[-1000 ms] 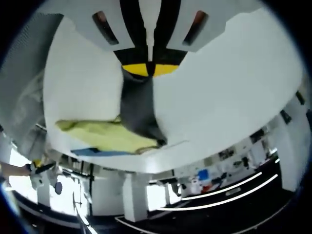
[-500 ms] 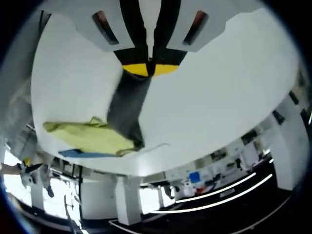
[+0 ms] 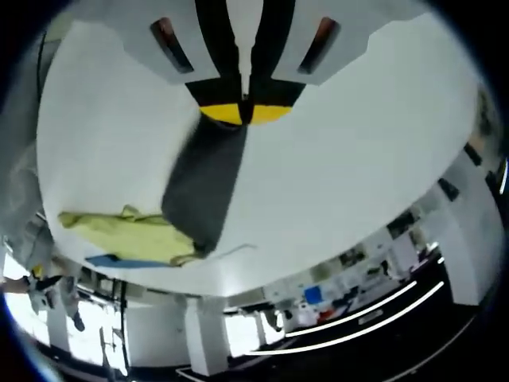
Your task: Fold the garment on the visible template until the final outline fits inside the template.
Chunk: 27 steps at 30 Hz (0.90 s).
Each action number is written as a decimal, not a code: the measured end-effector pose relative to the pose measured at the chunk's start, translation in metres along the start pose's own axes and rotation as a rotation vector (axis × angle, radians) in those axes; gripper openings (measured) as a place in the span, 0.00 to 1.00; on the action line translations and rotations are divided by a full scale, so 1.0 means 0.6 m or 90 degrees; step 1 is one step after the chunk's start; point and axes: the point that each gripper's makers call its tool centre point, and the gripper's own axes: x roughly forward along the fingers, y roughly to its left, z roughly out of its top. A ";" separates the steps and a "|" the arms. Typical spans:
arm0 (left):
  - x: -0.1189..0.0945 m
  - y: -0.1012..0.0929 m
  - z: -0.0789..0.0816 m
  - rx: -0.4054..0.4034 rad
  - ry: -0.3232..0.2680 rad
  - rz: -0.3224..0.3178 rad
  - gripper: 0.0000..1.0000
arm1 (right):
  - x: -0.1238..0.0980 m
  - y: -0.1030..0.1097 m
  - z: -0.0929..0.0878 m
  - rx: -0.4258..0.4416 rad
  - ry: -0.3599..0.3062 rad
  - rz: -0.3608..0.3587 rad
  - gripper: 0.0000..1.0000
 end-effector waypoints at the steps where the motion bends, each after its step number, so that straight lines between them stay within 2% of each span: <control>1: 0.002 0.006 0.001 -0.003 0.000 0.001 0.00 | 0.002 0.002 0.002 -0.003 0.003 0.000 0.94; 5: 0.025 0.047 -0.006 0.003 0.010 0.001 0.00 | 0.009 0.007 0.013 -0.010 0.009 0.002 0.94; 13: 0.060 0.079 -0.016 0.008 0.035 -0.007 0.00 | 0.015 0.015 0.023 -0.008 0.013 -0.006 0.94; 15: 0.067 0.085 -0.019 0.014 0.040 -0.005 0.00 | 0.014 0.019 0.029 -0.009 0.003 -0.006 0.94; 22: 0.090 0.119 -0.021 -0.019 0.034 0.009 0.00 | 0.018 0.019 0.035 -0.008 -0.004 -0.007 0.96; 27: 0.103 0.137 -0.025 -0.032 0.040 0.015 0.00 | 0.024 0.026 0.027 -0.010 0.015 -0.008 0.96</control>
